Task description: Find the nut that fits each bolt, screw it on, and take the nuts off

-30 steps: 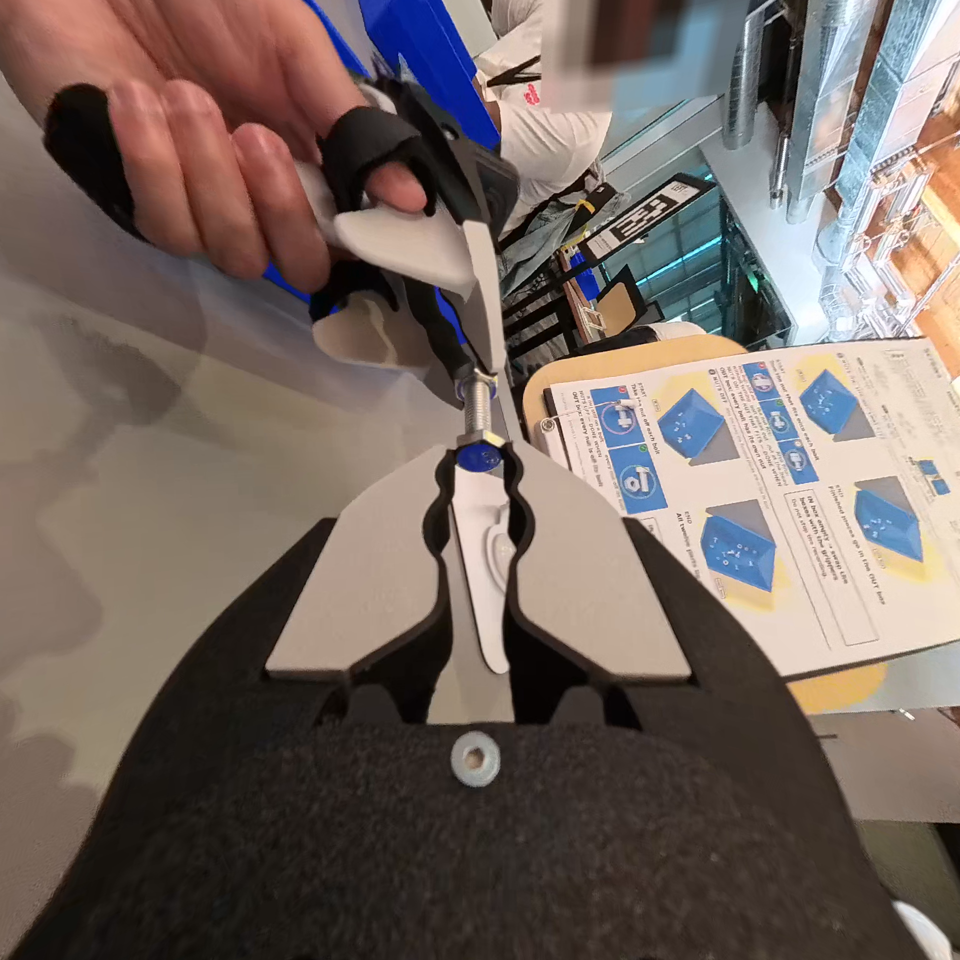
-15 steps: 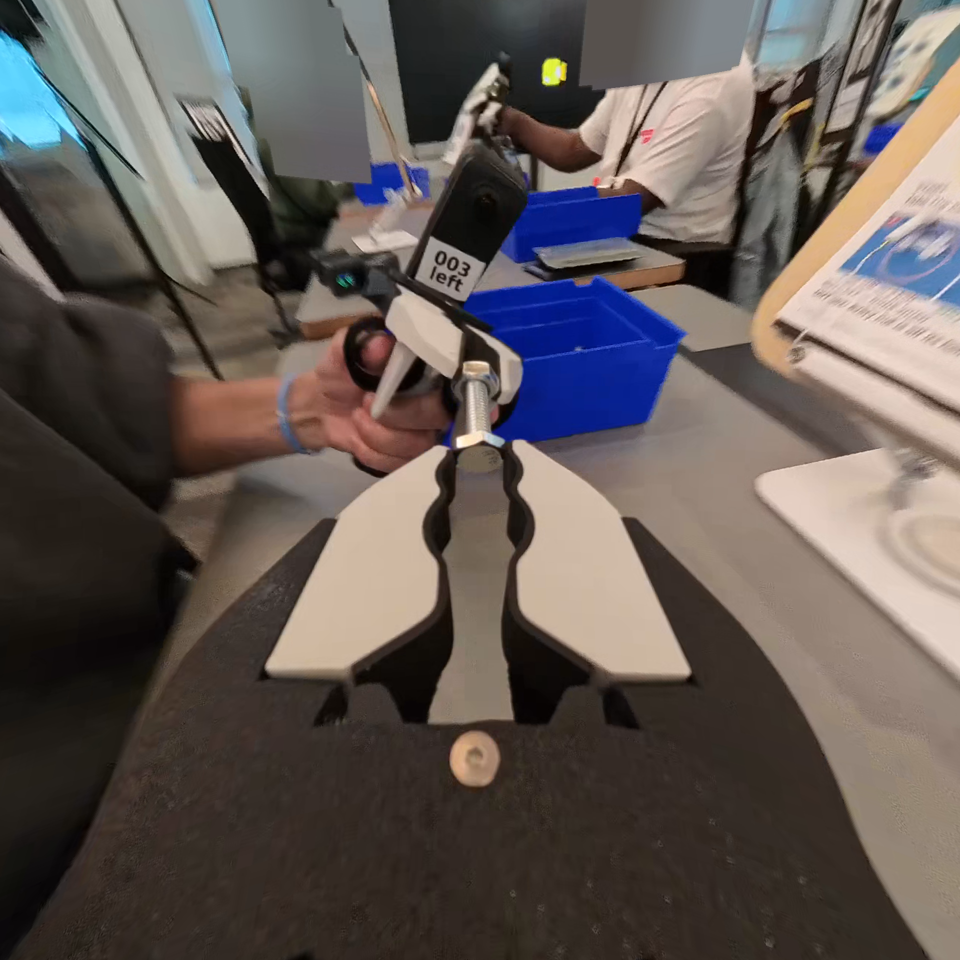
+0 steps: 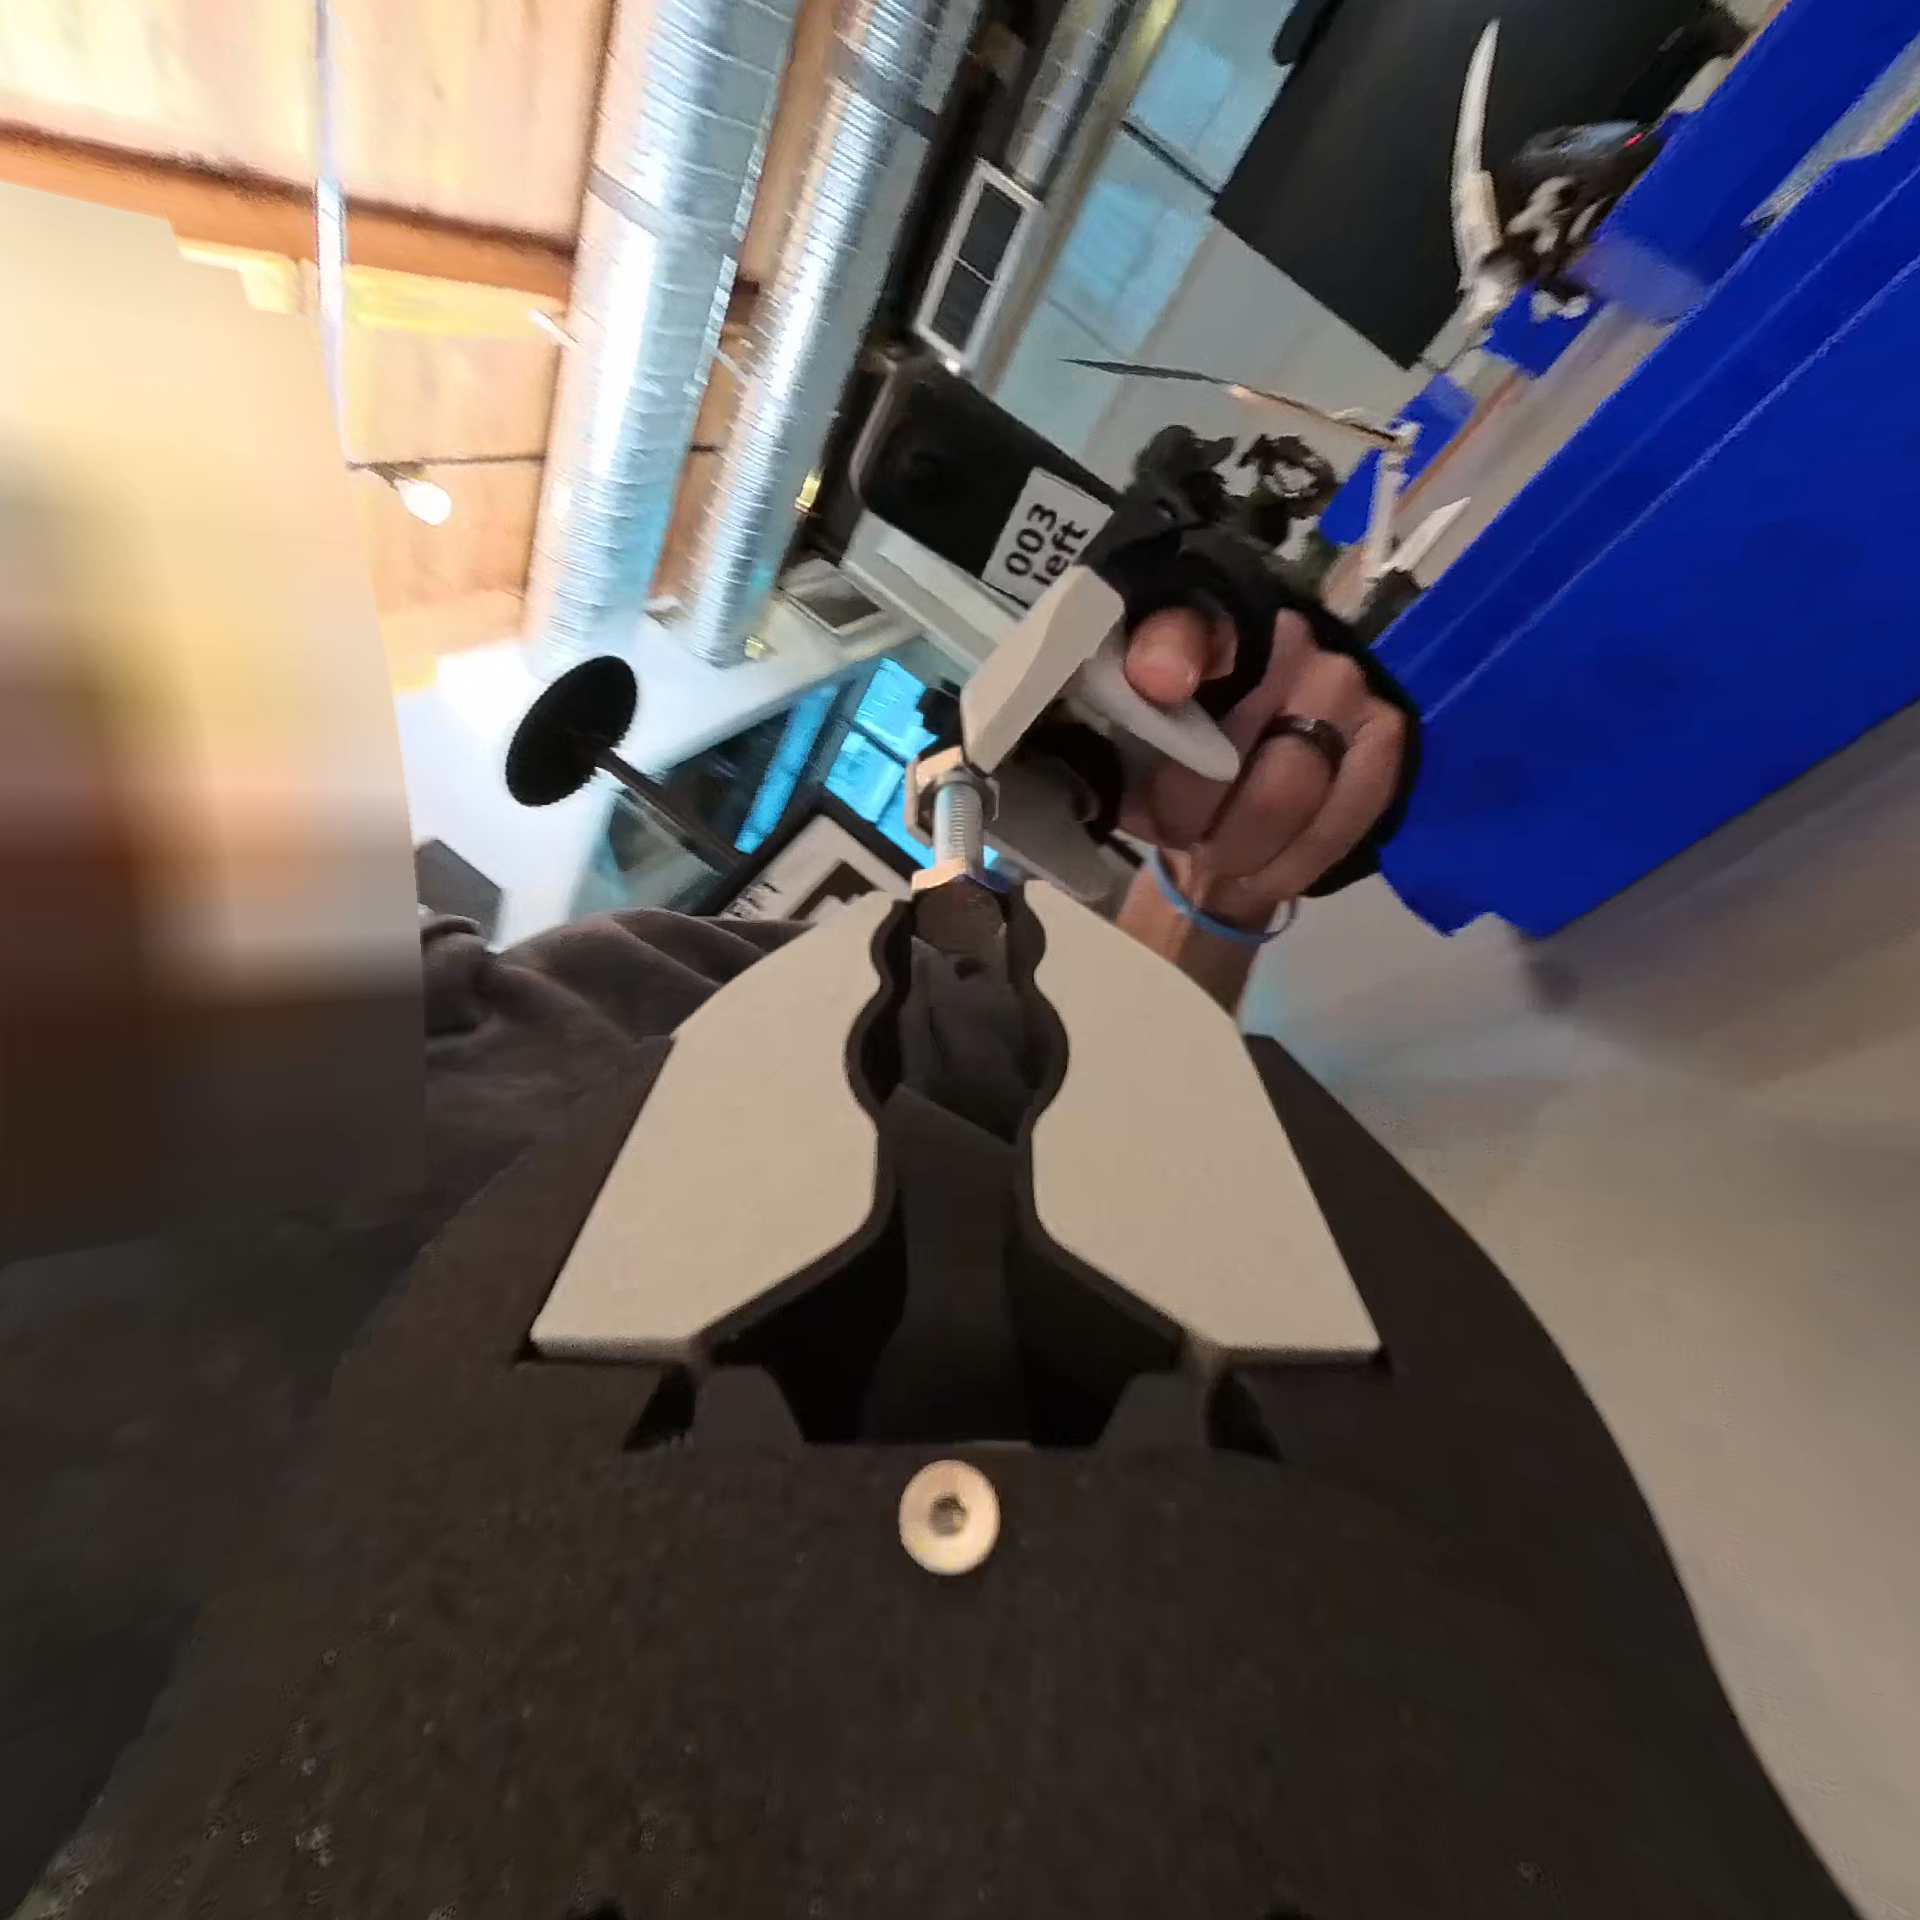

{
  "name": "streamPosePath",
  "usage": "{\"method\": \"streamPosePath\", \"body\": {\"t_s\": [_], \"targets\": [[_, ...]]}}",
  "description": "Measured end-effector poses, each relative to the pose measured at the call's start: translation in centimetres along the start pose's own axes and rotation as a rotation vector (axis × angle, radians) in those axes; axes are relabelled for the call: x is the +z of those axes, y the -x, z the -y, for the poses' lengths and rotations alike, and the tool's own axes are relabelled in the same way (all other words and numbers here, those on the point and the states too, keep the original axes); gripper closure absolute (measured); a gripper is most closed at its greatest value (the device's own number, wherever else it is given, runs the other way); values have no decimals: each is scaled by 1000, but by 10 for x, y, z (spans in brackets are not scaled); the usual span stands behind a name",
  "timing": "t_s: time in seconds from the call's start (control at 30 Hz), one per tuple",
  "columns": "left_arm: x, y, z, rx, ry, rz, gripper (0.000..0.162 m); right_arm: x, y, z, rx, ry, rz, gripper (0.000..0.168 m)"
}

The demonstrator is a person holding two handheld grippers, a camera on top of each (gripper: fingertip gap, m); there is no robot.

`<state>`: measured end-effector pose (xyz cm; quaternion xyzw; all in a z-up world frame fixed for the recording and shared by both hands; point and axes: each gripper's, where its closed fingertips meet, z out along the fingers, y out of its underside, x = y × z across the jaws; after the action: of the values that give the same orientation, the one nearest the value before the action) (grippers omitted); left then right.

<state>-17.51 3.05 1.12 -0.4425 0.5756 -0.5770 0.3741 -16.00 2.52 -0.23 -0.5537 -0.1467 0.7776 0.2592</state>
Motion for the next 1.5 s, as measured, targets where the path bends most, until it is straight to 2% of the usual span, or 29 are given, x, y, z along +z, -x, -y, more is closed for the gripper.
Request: {"method": "streamPosePath", "body": {"t_s": [0.1,0.23,0.4,0.47,0.5,0.57,0.6,0.67,0.77,1.03,1.23,1.33,1.43,1.5], "targets": [[0,1,1,65,45,24,145,1,0,1,1,-21,13,150],[1,4,1,59,67,52,145,-1,-1,5,-74,-18,-23,150],[-2,12,1,5,57,88,134,-5,-6,8,-130,-10,-64,150],[-5,21,-3,-38,67,137,132,-8,-10,9,-179,-9,-104,150],[-7,27,-8,-78,85,167,126,-10,-13,10,-216,-6,-130,151],[-9,37,-25,-209,147,208,122,-13,-15,13,-316,-3,-191,150],[-8,32,-31,-265,160,167,115,-14,-16,14,-373,6,-220,150],[-4,23,-36,-329,140,103,117,-15,-23,15,-485,49,-317,150],[-1,18,-41,-322,131,86,117,-14,-25,17,-557,86,-365,150],[-3,16,-19,-268,63,91,115,-7,-33,8,-589,182,-420,150],[-7,19,-25,-269,81,118,116,-3,-18,15,-608,151,-385,150],[-4,13,-17,-245,59,101,114,-2,-28,11,-597,177,-405,150],[-6,8,-5,-216,21,86,119,-2,-33,6,-576,184,-409,150],[-9,13,-12,-210,47,123,119,1,-21,9,-579,157,-364,150]]}}
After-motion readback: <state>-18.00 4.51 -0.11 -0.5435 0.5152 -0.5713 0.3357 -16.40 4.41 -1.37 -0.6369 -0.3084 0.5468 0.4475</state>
